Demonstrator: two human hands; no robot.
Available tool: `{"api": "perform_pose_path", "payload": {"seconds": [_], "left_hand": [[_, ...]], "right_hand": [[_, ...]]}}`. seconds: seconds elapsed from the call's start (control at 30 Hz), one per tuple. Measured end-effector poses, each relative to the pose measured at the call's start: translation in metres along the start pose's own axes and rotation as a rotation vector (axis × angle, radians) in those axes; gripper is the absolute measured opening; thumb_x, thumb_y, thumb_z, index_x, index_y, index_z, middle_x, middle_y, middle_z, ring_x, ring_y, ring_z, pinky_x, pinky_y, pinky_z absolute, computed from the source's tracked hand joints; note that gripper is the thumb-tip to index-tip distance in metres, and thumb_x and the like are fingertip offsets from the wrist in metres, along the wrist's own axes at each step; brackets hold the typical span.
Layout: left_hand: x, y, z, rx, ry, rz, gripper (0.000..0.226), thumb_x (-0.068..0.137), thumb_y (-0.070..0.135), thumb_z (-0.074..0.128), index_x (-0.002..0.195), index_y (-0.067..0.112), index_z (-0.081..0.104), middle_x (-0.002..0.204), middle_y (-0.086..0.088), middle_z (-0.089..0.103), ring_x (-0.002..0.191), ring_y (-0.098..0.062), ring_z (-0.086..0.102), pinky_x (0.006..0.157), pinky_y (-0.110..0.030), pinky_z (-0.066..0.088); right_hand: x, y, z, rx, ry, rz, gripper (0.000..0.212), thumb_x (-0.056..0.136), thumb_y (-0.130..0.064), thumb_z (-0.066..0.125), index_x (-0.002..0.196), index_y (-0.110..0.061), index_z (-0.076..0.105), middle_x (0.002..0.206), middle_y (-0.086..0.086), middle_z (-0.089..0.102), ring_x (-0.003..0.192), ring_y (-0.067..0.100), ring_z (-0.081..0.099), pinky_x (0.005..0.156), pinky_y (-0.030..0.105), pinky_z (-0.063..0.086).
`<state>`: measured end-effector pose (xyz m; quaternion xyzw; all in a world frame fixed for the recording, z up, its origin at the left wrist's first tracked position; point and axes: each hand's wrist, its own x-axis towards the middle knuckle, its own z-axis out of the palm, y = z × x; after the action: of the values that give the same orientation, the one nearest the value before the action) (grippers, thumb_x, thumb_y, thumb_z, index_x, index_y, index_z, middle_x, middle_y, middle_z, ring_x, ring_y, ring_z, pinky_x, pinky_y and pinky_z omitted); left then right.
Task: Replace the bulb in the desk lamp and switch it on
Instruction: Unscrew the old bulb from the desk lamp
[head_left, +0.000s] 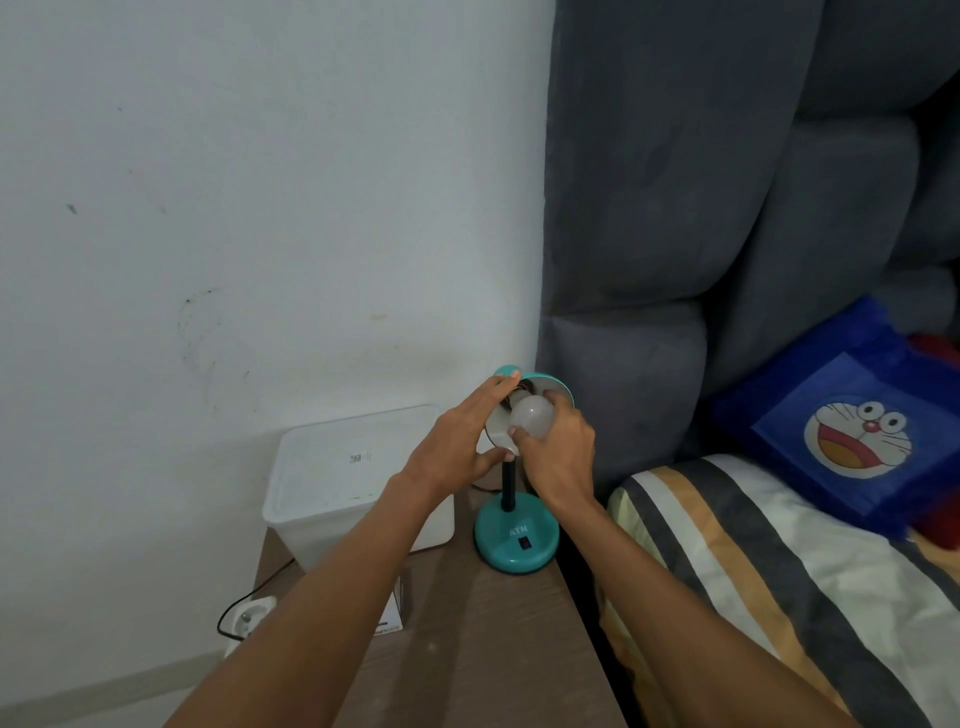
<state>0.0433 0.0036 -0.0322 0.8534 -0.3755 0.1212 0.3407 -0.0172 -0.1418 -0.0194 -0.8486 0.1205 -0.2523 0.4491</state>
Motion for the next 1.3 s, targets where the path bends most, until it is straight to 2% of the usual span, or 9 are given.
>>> {"api": "perform_pose_path", "payload": {"seconds": [0.17, 0.33, 0.43, 0.53, 0.7, 0.9, 1.07, 1.23, 1.3], "left_hand": [[0.000, 0.000, -0.002, 0.000, -0.007, -0.004, 0.102, 0.082, 0.017, 0.086, 0.160, 0.034, 0.024, 0.165, 0.001, 0.037, 0.149, -0.020, 0.042, 0.115, -0.045, 0.046], [0.001, 0.001, -0.001, 0.024, -0.015, 0.001, 0.103, 0.082, 0.019, 0.086, 0.161, 0.036, 0.022, 0.165, 0.002, 0.035, 0.149, -0.019, 0.041, 0.115, -0.044, 0.046], [0.002, 0.003, -0.002, 0.028, -0.018, -0.003, 0.101, 0.083, 0.020, 0.085, 0.160, 0.038, 0.021, 0.165, 0.001, 0.036, 0.148, -0.021, 0.043, 0.114, -0.044, 0.047], [0.002, 0.002, -0.002, 0.023, -0.017, -0.007, 0.101, 0.083, 0.019, 0.086, 0.160, 0.035, 0.023, 0.165, 0.001, 0.037, 0.147, -0.021, 0.044, 0.113, -0.045, 0.048], [0.000, 0.003, -0.003, 0.029, -0.024, -0.026, 0.102, 0.082, 0.020, 0.086, 0.160, 0.038, 0.022, 0.164, 0.001, 0.037, 0.147, -0.022, 0.045, 0.115, -0.045, 0.047], [-0.003, 0.019, -0.009, 0.130, -0.056, -0.052, 0.104, 0.085, 0.018, 0.082, 0.161, 0.040, 0.015, 0.170, 0.003, 0.025, 0.149, -0.025, 0.041, 0.118, -0.043, 0.042], [-0.020, 0.032, -0.017, 0.233, -0.037, -0.097, 0.109, 0.088, 0.027, 0.080, 0.163, 0.038, 0.002, 0.173, 0.010, 0.002, 0.160, -0.014, 0.009, 0.117, -0.038, 0.039], [-0.076, 0.027, -0.029, 0.170, 0.044, -0.257, 0.092, 0.089, 0.039, 0.077, 0.162, 0.029, 0.022, 0.169, 0.001, 0.027, 0.157, -0.018, 0.021, 0.123, -0.042, 0.033], [-0.111, 0.023, -0.033, 0.147, 0.089, -0.334, 0.083, 0.089, 0.039, 0.077, 0.159, 0.024, 0.034, 0.163, -0.005, 0.039, 0.153, -0.023, 0.032, 0.122, -0.040, 0.030]], "right_hand": [[0.001, 0.000, -0.005, -0.017, -0.046, -0.068, 0.053, 0.083, -0.019, 0.079, 0.130, -0.025, 0.055, 0.122, 0.008, 0.065, 0.108, 0.027, 0.064, 0.091, 0.038, 0.054], [0.002, 0.004, -0.006, -0.109, -0.109, -0.099, 0.057, 0.083, -0.007, 0.071, 0.133, -0.030, 0.056, 0.126, 0.009, 0.046, 0.110, 0.028, 0.056, 0.089, 0.030, 0.049], [0.003, 0.005, -0.004, -0.102, -0.098, -0.095, 0.048, 0.087, -0.022, 0.071, 0.132, -0.032, 0.058, 0.130, 0.011, 0.048, 0.117, 0.029, 0.052, 0.096, 0.035, 0.045], [0.000, 0.005, -0.005, -0.085, -0.054, -0.122, 0.056, 0.085, -0.019, 0.075, 0.136, -0.027, 0.053, 0.131, 0.009, 0.056, 0.118, 0.028, 0.055, 0.095, 0.032, 0.045], [-0.010, 0.004, -0.018, -0.036, 0.021, -0.105, 0.057, 0.081, -0.025, 0.077, 0.134, -0.021, 0.056, 0.125, 0.005, 0.052, 0.102, 0.017, 0.057, 0.083, 0.022, 0.041], [-0.030, 0.013, -0.033, -0.007, 0.087, -0.118, 0.059, 0.075, -0.036, 0.080, 0.130, -0.022, 0.062, 0.119, 0.002, 0.060, 0.096, 0.010, 0.055, 0.080, 0.024, 0.049], [-0.052, 0.018, -0.045, 0.047, 0.136, -0.209, 0.055, 0.073, -0.035, 0.079, 0.124, -0.020, 0.066, 0.114, -0.002, 0.066, 0.097, 0.012, 0.063, 0.080, 0.030, 0.057], [-0.079, 0.016, -0.042, 0.003, 0.089, -0.262, 0.055, 0.071, -0.026, 0.082, 0.124, -0.019, 0.067, 0.115, -0.005, 0.068, 0.100, 0.012, 0.057, 0.080, 0.010, 0.038], [-0.095, 0.017, -0.033, 0.020, 0.026, -0.268, 0.056, 0.071, -0.025, 0.081, 0.125, -0.018, 0.066, 0.117, -0.003, 0.069, 0.102, 0.014, 0.059, 0.084, 0.015, 0.043]]}}
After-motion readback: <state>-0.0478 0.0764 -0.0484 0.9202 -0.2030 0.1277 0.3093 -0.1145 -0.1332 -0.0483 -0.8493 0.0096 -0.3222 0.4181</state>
